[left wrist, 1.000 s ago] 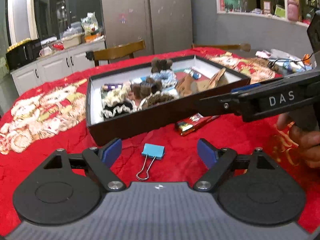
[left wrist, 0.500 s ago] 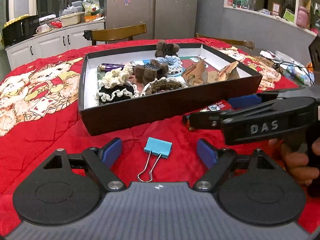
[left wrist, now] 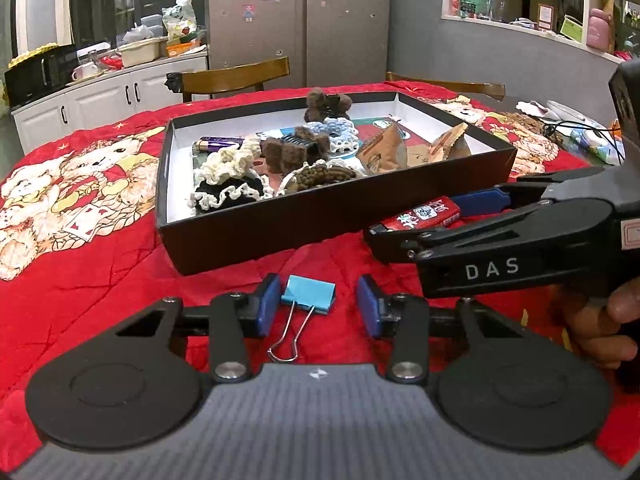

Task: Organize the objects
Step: 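Grasp the blue binder clip with left gripper while right grasps the red packet, then lift and carry the binder clip and red packet over the box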

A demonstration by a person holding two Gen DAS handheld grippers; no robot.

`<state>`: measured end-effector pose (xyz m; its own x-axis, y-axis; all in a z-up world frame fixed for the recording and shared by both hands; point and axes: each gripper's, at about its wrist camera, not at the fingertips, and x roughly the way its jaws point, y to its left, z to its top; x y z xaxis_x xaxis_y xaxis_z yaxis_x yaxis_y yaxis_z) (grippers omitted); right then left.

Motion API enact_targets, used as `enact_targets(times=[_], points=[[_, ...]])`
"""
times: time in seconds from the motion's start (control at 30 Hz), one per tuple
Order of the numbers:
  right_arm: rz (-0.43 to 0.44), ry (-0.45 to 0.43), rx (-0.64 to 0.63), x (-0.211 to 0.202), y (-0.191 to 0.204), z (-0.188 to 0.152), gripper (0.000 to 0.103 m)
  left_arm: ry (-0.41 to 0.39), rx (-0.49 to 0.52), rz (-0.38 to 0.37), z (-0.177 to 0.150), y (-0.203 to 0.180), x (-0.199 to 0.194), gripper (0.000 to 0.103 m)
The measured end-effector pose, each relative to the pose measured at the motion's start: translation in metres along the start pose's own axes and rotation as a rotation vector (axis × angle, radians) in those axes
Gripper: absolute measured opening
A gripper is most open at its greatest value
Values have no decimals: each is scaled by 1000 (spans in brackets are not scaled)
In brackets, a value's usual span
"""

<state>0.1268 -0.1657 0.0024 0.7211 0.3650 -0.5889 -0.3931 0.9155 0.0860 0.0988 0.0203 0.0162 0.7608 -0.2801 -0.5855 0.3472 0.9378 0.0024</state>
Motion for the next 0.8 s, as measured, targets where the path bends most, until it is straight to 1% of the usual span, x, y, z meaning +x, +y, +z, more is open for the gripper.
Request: enact_targets(times=[0.03,0.1,0.17,0.3,0.47,0.8], points=[[-1,0,2,0,-1,0,81,-2,2,5,0,0,-1,44],[-9,-2,2,-1,-1,0,81,-5,-2,11,-1,0,-2,37],[-12,-3,-7,-2,0,-1,81,-7,-19,19,-1,3,-2,33],[-4,-18,-12,-5,2,-1,81,-10,-31,17,-1,5,-3,33],[8,-45,0,-9,0,-2,81,-41,-33,37,-2,4,-9,33],[43,-150,-3,-27,1,-4,81,-125,-15,84,-4,-1,-23,33]])
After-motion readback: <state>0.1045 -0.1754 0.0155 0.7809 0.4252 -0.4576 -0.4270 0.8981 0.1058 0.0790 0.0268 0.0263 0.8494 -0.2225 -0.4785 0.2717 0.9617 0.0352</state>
